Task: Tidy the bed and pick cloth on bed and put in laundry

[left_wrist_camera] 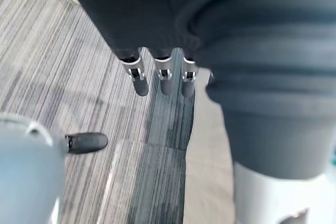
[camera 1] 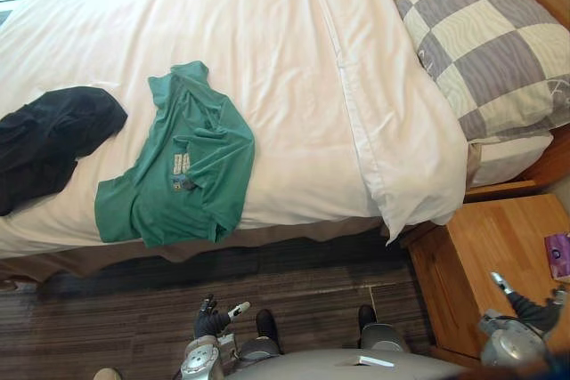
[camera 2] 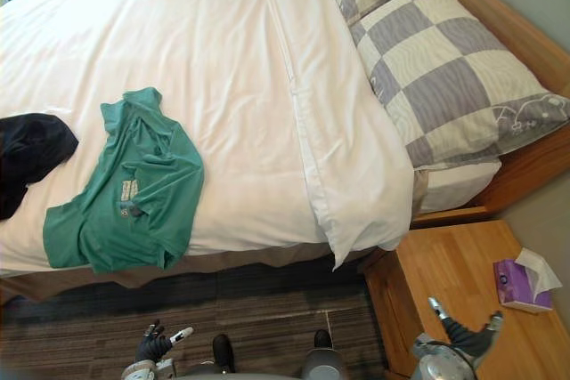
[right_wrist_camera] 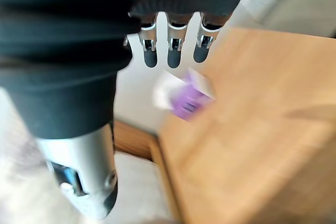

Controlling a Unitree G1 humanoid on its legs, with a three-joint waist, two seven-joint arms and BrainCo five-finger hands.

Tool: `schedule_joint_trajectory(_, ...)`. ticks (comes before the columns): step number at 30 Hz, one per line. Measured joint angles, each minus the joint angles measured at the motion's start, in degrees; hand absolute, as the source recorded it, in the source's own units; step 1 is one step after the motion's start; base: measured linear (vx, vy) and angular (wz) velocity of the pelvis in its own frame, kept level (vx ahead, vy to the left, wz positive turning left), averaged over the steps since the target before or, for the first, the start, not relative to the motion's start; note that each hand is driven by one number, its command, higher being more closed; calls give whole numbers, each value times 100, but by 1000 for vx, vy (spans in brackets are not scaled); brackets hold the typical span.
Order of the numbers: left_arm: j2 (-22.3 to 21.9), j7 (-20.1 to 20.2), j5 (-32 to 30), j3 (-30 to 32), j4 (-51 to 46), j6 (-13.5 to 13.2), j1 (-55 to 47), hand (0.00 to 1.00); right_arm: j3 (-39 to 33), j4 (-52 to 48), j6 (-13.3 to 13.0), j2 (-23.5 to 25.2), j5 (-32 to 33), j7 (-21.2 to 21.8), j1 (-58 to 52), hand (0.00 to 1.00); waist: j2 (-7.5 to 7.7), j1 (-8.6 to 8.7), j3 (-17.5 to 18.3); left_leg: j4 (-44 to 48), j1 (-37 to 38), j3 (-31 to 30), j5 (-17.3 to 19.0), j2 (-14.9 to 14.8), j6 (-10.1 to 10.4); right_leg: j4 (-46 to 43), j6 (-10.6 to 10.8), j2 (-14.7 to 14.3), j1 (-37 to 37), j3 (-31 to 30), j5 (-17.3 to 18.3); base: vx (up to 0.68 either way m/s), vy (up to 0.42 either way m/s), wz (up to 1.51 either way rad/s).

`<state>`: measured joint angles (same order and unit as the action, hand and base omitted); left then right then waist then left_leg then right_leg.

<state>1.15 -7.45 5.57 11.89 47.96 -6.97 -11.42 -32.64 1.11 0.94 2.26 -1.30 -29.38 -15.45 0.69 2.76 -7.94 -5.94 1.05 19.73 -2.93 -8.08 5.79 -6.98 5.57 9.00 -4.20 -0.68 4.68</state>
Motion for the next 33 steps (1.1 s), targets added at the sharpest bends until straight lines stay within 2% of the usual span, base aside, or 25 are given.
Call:
schedule_joint_trajectory(4, -25, -3, -9, -27, -1, 7, 15, 0, 31, -415, -165, -136, 288, -58, 478, 100, 69, -9, -13, 3, -16, 47, 23, -8, 35, -6, -1, -1, -39, 0, 6, 71, -7, -4)
schedule_joint_trajectory(8, 97, 0, 4, -89, 17, 6, 169, 0, 396, -408, -611, -625, 1587, 166, 1428, 100, 116, -78, -190, 37, -193, 17, -30, 14, 0, -155, -2, 13, -268, 3, 10, 32, -1, 4)
schedule_joint_trajectory(10, 231, 2, 8, -226, 62, 7, 280, 0, 519, -384, -820, -827, 2141, 311, 1957, 100, 94, -155, -385, 38, -229, 9, -57, 23, -18, -222, 1, 18, -333, 1, 14, 2, 1, 5)
schedule_joint_trajectory(11, 297, 3, 10, -271, 67, 7, 349, 0, 605, -299, -1007, -969, 2556, 371, 2309, 100, 80, -219, -508, 38, -251, -12, -63, 33, -19, -230, -1, 23, -343, 1, 36, -15, -3, 7)
schedule_joint_trajectory(13, 363, 3, 86, -283, 71, 6, 449, 0, 790, -13, -1227, -1216, 3163, 449, 2953, 100, 43, -234, -612, 76, -426, -148, -106, 63, -43, -382, -1, 34, -528, 26, 129, -6, -20, 27)
schedule_joint_trajectory(15, 394, 2, 205, -282, 82, 6, 544, 0, 936, 164, -1325, -1400, 3570, 465, 3461, 100, 15, -253, -766, 139, -546, -170, -149, 71, -56, -490, -3, 46, -672, 24, 143, 6, -25, 17)
schedule_joint_trajectory(17, 400, 1, 325, -291, 81, 5, 682, 0, 1084, 436, -1458, -1720, 4150, 529, 4264, 100, -103, -316, -1085, 240, -695, -270, -165, 89, -73, -576, -1, 82, -759, 77, 147, -27, -18, 17)
schedule_joint_trajectory(22, 442, -2, 667, -354, 84, -18, 782, 0, 1203, 1117, -1632, -2299, 4814, 628, 5481, 100, -306, -385, -1321, 273, -1145, -467, -273, 128, -110, -823, 4, 136, -1195, 180, 171, -21, -9, 23)
schedule_joint_trajectory(26, 494, 3, 934, -536, 37, -111, 1057, 0, 1384, 1214, -1667, -2643, 5121, 672, 6183, 100, -401, -401, -1548, 689, -1840, -748, -275, 213, -122, -1489, -25, 325, -1814, 382, 426, -36, -30, 44)
schedule_joint_trajectory(28, 520, 3, 972, -535, -99, -124, 1217, 0, 1384, 1178, -1687, -2713, 5181, 671, 6324, 100, -414, -431, -1658, 1083, -2264, -852, -163, 204, -120, -1840, -29, 416, -2135, 456, 551, -59, -41, 45)
schedule_joint_trajectory(30, 530, 4, 1180, -588, -378, -162, 1416, 0, 1346, 1036, -1707, -2805, 5205, 671, 6394, 100, -428, -533, -1834, 1876, -2953, -995, 127, 178, -136, -2366, -66, 502, -2612, 493, 771, -82, -43, 34)
schedule_joint_trajectory(33, 527, 44, 1428, -748, -715, -241, 1511, 0, 1304, 889, -1739, -2805, 5325, 673, 6430, 100, -501, -548, -1980, 3091, -3950, -1134, 620, 73, -193, -3078, -69, 559, -3285, 498, 1060, -120, -5, 21)
